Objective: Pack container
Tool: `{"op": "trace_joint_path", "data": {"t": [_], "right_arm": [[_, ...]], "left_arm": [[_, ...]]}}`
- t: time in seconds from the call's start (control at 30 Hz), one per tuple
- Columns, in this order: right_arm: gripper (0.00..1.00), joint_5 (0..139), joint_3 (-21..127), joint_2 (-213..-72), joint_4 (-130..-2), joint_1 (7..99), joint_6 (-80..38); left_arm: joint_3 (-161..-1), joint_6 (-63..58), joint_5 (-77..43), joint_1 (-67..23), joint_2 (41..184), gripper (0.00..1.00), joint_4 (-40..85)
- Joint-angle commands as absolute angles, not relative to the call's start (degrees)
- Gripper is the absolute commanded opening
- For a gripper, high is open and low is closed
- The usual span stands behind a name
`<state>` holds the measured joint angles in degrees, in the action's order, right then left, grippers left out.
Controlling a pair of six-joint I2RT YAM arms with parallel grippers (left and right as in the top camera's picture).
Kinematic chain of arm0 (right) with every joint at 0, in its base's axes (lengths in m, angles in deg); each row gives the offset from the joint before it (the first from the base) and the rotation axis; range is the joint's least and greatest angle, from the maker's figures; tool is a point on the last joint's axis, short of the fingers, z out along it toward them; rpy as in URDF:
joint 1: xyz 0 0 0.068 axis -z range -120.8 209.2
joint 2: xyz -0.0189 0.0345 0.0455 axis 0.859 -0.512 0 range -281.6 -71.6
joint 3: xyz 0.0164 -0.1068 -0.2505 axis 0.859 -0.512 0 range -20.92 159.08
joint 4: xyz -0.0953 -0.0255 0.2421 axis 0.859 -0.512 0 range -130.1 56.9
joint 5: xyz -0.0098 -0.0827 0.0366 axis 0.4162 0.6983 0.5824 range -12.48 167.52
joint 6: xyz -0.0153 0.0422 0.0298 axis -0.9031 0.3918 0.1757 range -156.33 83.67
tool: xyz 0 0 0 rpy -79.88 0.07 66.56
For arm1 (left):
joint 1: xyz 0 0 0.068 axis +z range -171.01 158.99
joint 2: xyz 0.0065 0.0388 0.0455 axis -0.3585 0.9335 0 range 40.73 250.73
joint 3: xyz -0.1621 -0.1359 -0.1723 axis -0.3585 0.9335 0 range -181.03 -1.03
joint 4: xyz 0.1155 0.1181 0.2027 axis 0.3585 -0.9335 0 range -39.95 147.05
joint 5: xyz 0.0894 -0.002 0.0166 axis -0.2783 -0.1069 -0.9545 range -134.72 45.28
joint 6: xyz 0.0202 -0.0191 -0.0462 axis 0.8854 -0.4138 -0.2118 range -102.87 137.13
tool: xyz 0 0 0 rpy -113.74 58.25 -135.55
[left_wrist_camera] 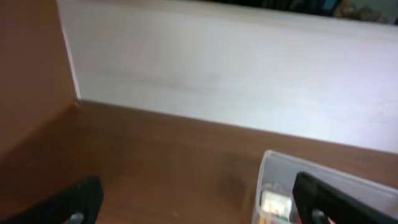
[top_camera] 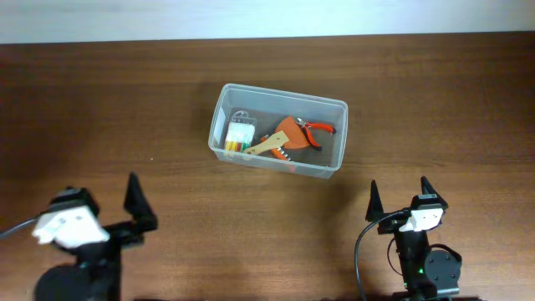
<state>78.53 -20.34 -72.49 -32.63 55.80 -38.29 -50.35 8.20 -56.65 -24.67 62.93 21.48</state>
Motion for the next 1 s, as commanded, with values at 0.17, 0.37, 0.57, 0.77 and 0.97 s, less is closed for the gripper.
{"op": "trace_joint_path", "data": {"t": [0.17,0.37,0.57,0.77,0.97], "right_arm": [[0.99,78.18,-20.60,-71.81,-32.48,56.33,-38.44],[0.99,78.18,-20.60,-71.81,-32.48,56.33,-38.44],[0.99,78.18,-20.60,-71.81,-32.48,56.33,-38.44],[0.99,78.18,-20.60,-71.81,-32.48,56.33,-38.44],[0.99,78.16,-20.60,-71.81,-32.48,56.33,-38.44]], "left_arm": [[-30.04,6.19,-53.30,-24.04,56.41,0.99,33.24],[-20.73,4.93,-51.51,-23.56,50.49,0.99,37.72],[-15.38,-0.01,-51.23,-21.09,44.87,0.99,37.81],[-12.86,0.01,-50.07,-20.78,44.24,0.99,37.76],[-11.27,0.03,-49.43,-20.78,44.24,0.99,37.74]]}}
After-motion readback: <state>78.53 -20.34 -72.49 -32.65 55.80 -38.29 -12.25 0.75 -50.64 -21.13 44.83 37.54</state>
